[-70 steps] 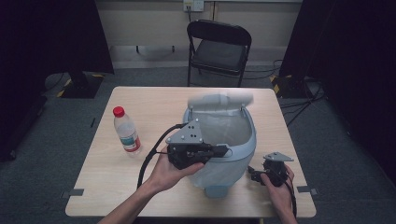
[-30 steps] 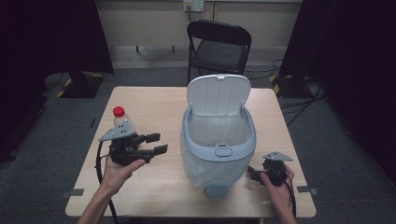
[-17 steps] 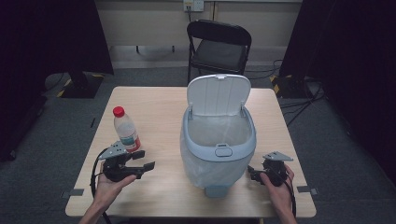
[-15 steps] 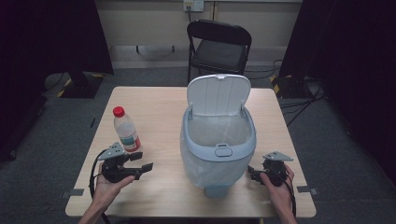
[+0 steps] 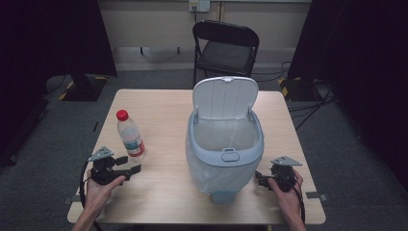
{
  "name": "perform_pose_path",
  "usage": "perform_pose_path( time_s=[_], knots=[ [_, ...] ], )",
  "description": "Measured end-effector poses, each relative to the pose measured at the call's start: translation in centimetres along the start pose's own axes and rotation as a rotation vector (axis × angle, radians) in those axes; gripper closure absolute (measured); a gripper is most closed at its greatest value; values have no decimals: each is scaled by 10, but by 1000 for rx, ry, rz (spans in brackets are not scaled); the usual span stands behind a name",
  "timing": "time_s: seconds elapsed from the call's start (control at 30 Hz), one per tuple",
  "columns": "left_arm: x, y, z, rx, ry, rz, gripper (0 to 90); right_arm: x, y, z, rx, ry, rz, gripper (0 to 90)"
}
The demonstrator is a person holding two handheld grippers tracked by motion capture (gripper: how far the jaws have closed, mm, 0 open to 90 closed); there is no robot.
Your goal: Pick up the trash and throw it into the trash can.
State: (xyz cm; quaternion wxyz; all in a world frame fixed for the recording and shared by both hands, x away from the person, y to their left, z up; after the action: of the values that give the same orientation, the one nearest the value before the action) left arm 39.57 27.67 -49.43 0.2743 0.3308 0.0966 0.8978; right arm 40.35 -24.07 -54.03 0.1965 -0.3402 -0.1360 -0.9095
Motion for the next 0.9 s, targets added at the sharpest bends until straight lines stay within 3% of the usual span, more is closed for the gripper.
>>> perform_pose_path(
  time_s=[0.13,0.23,0.43,0.63,0.7,0.77,0.9],
  knots=[
    [-2,-16,9,-1,26,53,209,0,0,0,0,1,1,152],
    [-5,-23,17,12,40,59,208,0,0,0,0,0,0,151],
    [-19,-26,33,-7,40,70,182,0,0,0,-2,0,1,150],
    [-38,-25,38,-62,43,111,184,0,0,0,-2,0,1,150],
    [-41,-26,39,-42,47,125,196,-1,0,0,-2,0,2,150],
    [-46,-25,38,-77,32,140,195,-1,0,0,-1,0,2,150],
    [-50,-25,44,-74,44,148,198,-1,0,1,0,1,3,149]
  ],
)
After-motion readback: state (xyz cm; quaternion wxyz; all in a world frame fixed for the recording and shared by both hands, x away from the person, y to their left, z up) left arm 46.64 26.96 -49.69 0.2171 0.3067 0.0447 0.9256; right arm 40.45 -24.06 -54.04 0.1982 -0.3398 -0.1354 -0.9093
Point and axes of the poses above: each handheld gripper's, and its own axes: x roughly backward along the jaws, z roughly out of its top, y roughly to its right, the point moved 6 cm from there along -x, roughly forward along the jaws, and after that the axes turned 8 degrees about x, right-handed, at the moved point
